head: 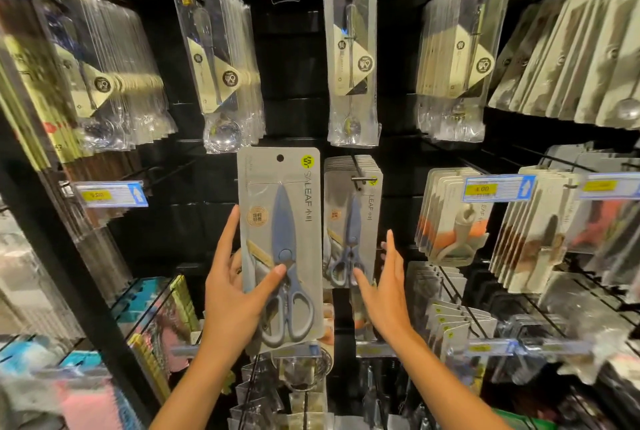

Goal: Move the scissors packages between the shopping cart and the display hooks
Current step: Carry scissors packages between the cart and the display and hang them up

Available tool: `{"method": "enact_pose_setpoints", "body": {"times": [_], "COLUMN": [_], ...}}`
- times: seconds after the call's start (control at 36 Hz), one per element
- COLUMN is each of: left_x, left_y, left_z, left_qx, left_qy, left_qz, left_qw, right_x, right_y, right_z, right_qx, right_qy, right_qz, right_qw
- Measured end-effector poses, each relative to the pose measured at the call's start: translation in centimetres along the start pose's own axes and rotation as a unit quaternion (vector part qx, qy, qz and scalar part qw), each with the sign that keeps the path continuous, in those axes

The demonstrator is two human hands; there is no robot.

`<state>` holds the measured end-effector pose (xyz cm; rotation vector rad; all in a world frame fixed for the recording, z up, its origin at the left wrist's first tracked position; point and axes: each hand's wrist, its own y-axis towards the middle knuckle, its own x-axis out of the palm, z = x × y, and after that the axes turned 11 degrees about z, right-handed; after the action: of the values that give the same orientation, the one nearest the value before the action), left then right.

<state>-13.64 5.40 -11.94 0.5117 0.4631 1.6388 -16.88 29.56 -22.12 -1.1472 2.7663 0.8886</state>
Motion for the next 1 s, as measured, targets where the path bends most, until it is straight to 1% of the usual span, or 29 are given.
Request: {"method": "enact_pose_setpoints", "body": {"times": [0.06, 0.14, 0.22, 0.31, 0.47, 0.56, 0.72, 0.83, 1.0], "left_x": [-0.1, -0.2, -0.1, 0.1, 0.4, 0.4, 0.8, 2.3, 5.0], "left_y": [0.0, -0.2, -0.4, -0.7, -1.1, -0.8, -0.1, -0.1, -0.6], "left_z": [-0.2, -0.8, -1.2, -1.4, -1.1, -1.1, -1.2, -1.8, -2.5], "left_qx": [-0.001, -0.012, -0.02, -0.021, -0.017, -0.018, -0.029, -0.043, -0.04], "left_qy": [0.0, -0.003, -0.01, -0.016, -0.01, -0.003, 0.039, 0.068, 0.081], "left_qz": [-0.002, -0.004, -0.005, -0.013, -0.033, -0.039, -0.105, -0.131, -0.158], "left_qw": [1.0, 1.0, 1.0, 1.0, 0.999, 0.999, 0.993, 0.988, 0.983], "right_x": [-0.4, -1.1, -1.5, -1.8, -2.5, -3.0, -4.3, -5.5, -7.1], "right_y": [-1.5, -3.8, -5.5, -6.5, -7.3, -7.6, -8.4, -8.3, -8.1], "right_z": [-1.7, -4.0, -5.6, -6.8, -7.1, -6.8, -5.9, -5.0, -3.6], "right_qx": [0.02, 0.015, -0.004, -0.01, -0.003, 0.006, 0.026, 0.034, 0.035], "right_qy": [0.084, 0.176, 0.179, 0.174, 0.159, 0.144, 0.115, 0.096, 0.073], "right_qz": [-0.01, -0.081, -0.169, -0.206, -0.181, -0.186, -0.192, -0.182, -0.147], "right_qw": [0.996, 0.981, 0.969, 0.963, 0.971, 0.972, 0.974, 0.978, 0.986]}}
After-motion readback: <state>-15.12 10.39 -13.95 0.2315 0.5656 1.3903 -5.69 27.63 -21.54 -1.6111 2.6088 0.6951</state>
